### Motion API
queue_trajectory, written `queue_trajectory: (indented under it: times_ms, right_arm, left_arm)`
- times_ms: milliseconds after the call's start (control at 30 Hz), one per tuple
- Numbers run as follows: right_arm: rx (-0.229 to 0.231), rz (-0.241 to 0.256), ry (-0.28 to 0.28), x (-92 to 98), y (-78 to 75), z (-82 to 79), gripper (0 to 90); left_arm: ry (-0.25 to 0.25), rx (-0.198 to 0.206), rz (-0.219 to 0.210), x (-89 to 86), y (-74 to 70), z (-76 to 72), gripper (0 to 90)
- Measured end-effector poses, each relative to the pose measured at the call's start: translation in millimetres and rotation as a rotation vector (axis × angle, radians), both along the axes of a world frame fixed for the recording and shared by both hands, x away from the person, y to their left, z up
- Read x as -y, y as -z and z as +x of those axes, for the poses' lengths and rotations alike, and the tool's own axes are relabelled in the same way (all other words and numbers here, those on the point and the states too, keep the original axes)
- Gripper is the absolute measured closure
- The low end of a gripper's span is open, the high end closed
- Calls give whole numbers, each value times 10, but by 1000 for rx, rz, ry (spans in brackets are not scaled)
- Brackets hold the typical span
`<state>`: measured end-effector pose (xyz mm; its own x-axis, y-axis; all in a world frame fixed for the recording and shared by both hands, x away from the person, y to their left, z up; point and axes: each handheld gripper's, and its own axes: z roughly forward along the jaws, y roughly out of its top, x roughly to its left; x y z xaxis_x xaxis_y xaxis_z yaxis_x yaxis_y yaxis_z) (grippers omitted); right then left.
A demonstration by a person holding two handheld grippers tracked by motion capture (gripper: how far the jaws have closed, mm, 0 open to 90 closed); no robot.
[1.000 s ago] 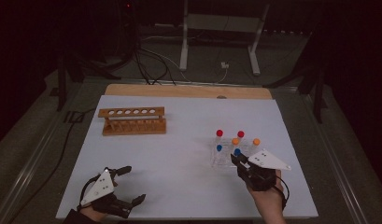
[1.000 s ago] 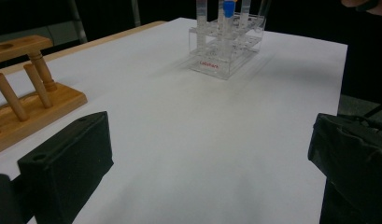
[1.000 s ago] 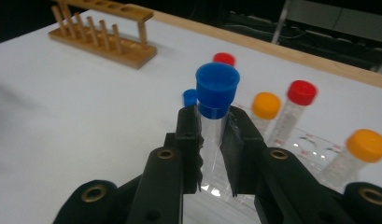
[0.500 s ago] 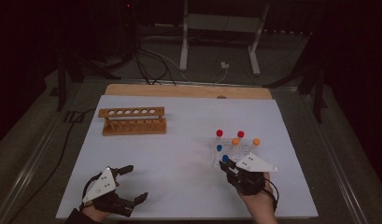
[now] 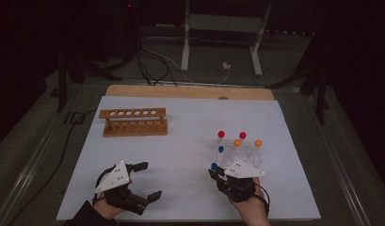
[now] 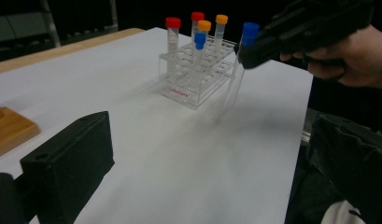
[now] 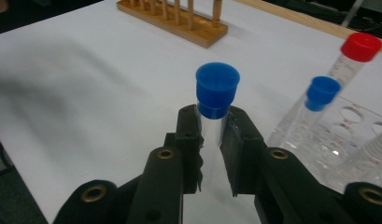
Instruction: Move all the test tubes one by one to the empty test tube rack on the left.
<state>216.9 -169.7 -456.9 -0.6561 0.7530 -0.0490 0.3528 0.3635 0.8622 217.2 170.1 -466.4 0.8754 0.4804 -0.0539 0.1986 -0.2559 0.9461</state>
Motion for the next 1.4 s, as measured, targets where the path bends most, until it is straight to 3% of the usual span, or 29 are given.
queue_trajectory:
  times_ms: [500, 1033, 1333, 1400]
  right_arm:
    - [-8, -4, -64, -159, 16, -61, 771]
    - [-9, 5, -97, -246, 15, -101, 771]
    - [-14, 9, -105, -256, 19, -112, 771]
    - [-12, 4, -110, -260, 28, -109, 771]
  left_arm:
    - [108, 16, -8, 373, -339, 130, 22]
    - [141, 49, -19, 711, -408, 185, 128]
    - [161, 36, -32, 836, -370, 208, 174]
    - [159, 26, -27, 864, -359, 214, 218]
